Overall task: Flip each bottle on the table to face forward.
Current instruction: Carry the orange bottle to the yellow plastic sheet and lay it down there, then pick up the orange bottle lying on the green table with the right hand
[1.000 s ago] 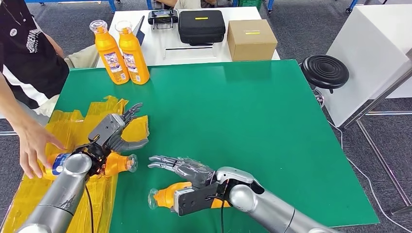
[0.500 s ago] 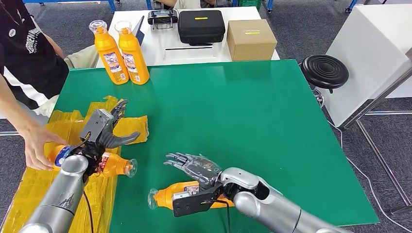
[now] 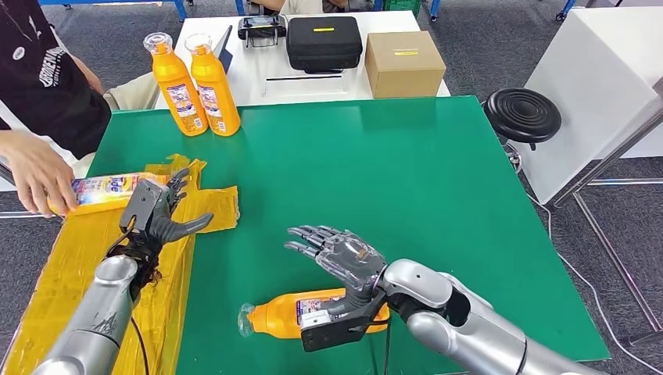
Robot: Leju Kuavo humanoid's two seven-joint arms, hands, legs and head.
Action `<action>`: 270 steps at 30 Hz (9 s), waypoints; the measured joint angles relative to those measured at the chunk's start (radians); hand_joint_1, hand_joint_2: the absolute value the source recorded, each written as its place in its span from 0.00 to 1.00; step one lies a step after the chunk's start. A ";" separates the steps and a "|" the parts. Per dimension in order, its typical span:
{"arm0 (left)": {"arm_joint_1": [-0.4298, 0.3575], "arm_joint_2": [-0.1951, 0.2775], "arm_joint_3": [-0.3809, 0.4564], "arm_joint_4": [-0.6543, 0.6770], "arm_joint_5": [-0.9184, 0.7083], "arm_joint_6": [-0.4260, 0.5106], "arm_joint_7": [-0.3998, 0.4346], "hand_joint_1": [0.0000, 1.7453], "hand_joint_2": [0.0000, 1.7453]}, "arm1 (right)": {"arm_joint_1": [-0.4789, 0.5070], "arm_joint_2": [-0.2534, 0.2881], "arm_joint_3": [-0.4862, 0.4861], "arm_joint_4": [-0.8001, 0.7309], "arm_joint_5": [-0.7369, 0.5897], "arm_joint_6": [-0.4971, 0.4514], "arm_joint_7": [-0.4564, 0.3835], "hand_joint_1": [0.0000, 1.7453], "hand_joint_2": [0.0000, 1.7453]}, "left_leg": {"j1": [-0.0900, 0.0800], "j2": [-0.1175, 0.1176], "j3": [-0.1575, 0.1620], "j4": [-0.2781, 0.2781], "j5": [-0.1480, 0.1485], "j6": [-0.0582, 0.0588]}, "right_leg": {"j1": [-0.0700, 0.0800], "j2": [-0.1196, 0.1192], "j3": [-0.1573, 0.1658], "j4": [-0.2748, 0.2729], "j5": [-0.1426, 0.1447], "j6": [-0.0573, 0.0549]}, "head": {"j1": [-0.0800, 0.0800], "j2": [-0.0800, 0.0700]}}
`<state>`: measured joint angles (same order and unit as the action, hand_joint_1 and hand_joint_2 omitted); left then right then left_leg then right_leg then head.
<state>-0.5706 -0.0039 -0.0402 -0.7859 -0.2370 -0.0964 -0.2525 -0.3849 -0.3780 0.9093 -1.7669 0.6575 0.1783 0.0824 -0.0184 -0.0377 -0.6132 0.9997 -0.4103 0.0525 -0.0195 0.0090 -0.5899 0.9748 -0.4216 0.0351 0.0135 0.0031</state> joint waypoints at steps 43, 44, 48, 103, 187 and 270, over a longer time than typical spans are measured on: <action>0.046 -0.065 0.083 0.154 -0.021 0.178 -0.034 0.00 1.00 | 0.302 0.050 -0.165 0.093 0.081 -0.165 -0.043 0.00 1.00 | 0.000 0.000 0.000 -0.001 -0.002 0.001 | 0.000 -0.001 0.001 -0.001 0.000 0.001 | 0.000 0.000; 0.047 -0.065 0.084 0.149 -0.022 0.177 -0.032 0.00 1.00 | 0.288 0.065 -0.157 0.114 0.078 -0.158 -0.041 0.00 1.00 | 0.000 -0.001 0.000 -0.001 -0.002 0.001 | 0.000 -0.001 0.001 -0.001 0.000 0.001 | 0.000 0.000; 0.054 -0.065 0.095 0.139 -0.016 0.175 -0.024 0.00 1.00 | 0.246 0.113 -0.128 0.181 0.071 -0.142 -0.036 0.00 1.00 | 0.000 -0.001 0.000 -0.001 -0.002 0.001 | 0.000 -0.001 0.001 -0.001 0.000 0.001 | 0.000 0.000; 0.022 -0.047 0.132 0.221 0.084 0.130 -0.063 0.00 1.00 | 0.134 0.031 0.046 0.340 0.334 -0.058 0.127 1.00 1.00 | 0.000 0.002 0.019 -0.001 -0.003 0.002 | 0.001 0.000 0.019 -0.006 0.001 -0.001 | 0.000 0.000; 0.115 -0.093 0.129 0.104 0.062 0.075 -0.001 0.00 1.00 | 0.142 0.389 -0.516 0.604 0.218 -0.638 -0.091 1.00 1.00 | 0.001 0.002 0.011 -0.001 -0.001 0.002 | 0.001 0.001 0.012 -0.005 0.003 -0.001 | 0.000 0.000; 0.026 -0.217 -0.418 -0.328 0.523 -0.101 0.198 0.00 1.00 | -0.103 0.653 -0.514 0.829 -0.106 -0.838 -0.498 1.00 1.00 | 0.001 0.000 0.000 0.000 0.001 0.003 | 0.001 0.000 0.003 -0.004 0.003 -0.001 | 0.000 0.000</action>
<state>-0.5443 -0.2205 -0.4584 -1.1135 0.2860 -0.1973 -0.0544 -0.4880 0.2747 0.3950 -0.9376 0.5511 -0.6596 -0.4153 -0.0178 -0.0378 -0.6130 0.9993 -0.4096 0.0551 -0.0187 0.0087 -0.5872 0.9707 -0.4183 0.0345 0.0134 0.0030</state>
